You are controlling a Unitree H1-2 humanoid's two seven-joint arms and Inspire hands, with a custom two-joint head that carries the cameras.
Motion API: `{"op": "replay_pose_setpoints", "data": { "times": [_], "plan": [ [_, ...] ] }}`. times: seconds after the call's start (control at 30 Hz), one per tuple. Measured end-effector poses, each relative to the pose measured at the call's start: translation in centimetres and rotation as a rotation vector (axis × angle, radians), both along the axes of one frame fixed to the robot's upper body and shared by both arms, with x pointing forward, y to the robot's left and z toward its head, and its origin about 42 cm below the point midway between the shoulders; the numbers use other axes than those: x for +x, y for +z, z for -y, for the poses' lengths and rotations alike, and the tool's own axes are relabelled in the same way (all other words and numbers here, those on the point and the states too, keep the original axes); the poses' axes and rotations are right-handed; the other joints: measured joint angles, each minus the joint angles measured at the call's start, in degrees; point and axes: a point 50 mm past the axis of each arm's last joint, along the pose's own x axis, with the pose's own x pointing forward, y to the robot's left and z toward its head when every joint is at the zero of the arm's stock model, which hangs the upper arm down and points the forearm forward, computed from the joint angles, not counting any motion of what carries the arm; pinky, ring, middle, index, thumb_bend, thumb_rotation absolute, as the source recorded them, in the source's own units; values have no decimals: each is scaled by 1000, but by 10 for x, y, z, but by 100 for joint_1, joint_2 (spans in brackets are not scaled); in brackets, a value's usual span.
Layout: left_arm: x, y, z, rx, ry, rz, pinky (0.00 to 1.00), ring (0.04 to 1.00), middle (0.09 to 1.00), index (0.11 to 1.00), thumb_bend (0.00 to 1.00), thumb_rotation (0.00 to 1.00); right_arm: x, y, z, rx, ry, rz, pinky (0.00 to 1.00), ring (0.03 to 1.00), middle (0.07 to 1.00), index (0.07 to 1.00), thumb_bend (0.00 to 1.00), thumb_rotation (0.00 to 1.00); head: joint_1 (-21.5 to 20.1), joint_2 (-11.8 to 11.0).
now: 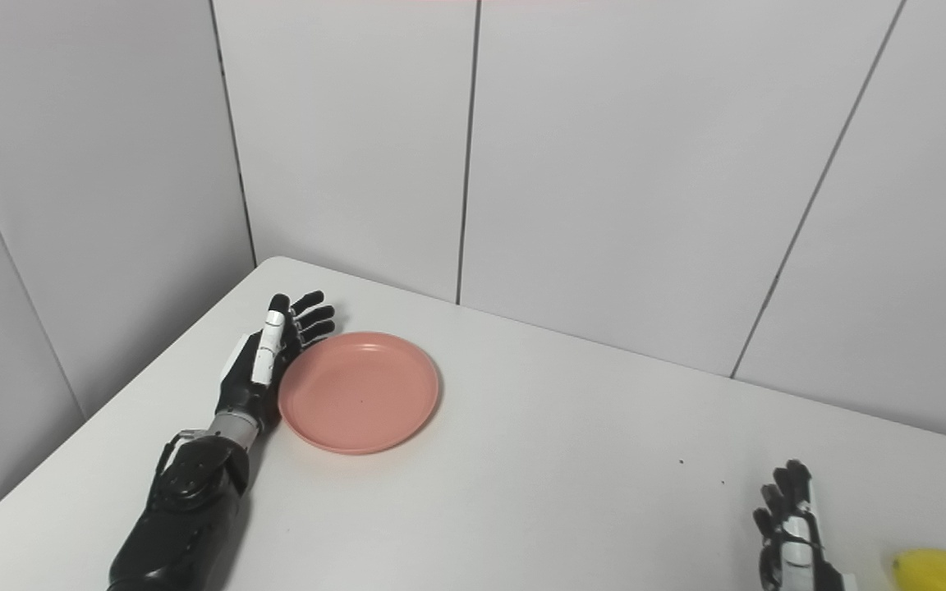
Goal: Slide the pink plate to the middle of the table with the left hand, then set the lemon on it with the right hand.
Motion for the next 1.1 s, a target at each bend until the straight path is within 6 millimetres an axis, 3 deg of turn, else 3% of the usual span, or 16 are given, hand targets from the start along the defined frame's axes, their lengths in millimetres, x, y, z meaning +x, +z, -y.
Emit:
{"op": "replay_pose_setpoints", "data": {
  "times": [0.07,0.37,0.5,0.73,1.1],
  "plan": [
    [0,0,1,-12,-9,3,843,841,825,814,809,1000,1,-6,1,-1,-5,-13,1000,1000,988,985,605,1000,-315,61],
    [4,-1,13,-66,-60,17,834,834,828,820,823,1000,6,-18,-5,2,-27,-22,1000,989,953,950,712,1000,-720,149],
    [6,0,22,-70,-94,19,850,845,838,828,831,1000,8,-18,-8,-5,-26,-18,1000,990,957,960,722,1000,-782,158],
    [7,-1,32,-65,-130,18,847,852,845,840,814,1000,10,-19,-14,-40,-8,5,1000,1000,978,968,724,1000,-1334,211],
    [3,-1,47,-55,-196,20,873,876,876,869,830,1000,10,-18,-28,-35,-9,4,1000,1000,988,979,746,1000,-1801,272]
  ]
}}
